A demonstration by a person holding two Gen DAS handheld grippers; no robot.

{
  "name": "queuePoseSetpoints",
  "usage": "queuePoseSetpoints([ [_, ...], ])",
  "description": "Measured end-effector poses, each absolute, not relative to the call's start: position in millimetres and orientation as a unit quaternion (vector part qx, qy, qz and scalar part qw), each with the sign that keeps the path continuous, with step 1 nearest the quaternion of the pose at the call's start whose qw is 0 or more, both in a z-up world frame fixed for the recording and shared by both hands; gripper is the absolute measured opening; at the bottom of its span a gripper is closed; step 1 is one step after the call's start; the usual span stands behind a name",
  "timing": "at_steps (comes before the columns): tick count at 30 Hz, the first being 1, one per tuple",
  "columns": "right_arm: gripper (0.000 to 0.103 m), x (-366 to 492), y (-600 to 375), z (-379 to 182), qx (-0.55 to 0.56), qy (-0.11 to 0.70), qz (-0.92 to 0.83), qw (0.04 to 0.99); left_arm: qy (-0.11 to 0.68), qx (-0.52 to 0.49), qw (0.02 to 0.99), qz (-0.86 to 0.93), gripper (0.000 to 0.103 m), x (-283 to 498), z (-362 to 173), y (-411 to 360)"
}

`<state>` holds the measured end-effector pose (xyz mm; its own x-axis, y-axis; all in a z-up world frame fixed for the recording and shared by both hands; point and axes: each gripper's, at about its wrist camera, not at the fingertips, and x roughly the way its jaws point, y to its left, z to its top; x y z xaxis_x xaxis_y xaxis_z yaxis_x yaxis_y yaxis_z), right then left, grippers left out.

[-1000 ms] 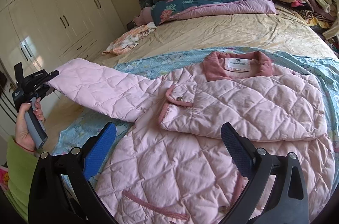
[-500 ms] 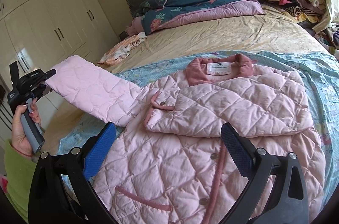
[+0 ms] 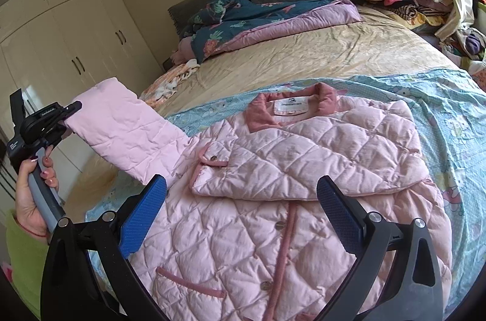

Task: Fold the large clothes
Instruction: 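Carry the held sleeve with the left gripper across the jacket front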

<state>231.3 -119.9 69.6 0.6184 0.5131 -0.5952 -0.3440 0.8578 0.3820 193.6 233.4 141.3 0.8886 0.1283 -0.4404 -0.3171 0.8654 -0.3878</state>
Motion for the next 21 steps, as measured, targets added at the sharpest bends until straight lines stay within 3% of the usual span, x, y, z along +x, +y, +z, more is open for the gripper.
queuePoseSetpoints([
  [21, 0.099, 236.6, -174.1, 56.2, 0.112, 0.361, 0.155, 0.913, 0.225, -0.173, 0.957, 0.050, 0.012, 228.3, 136.5, 150.9],
])
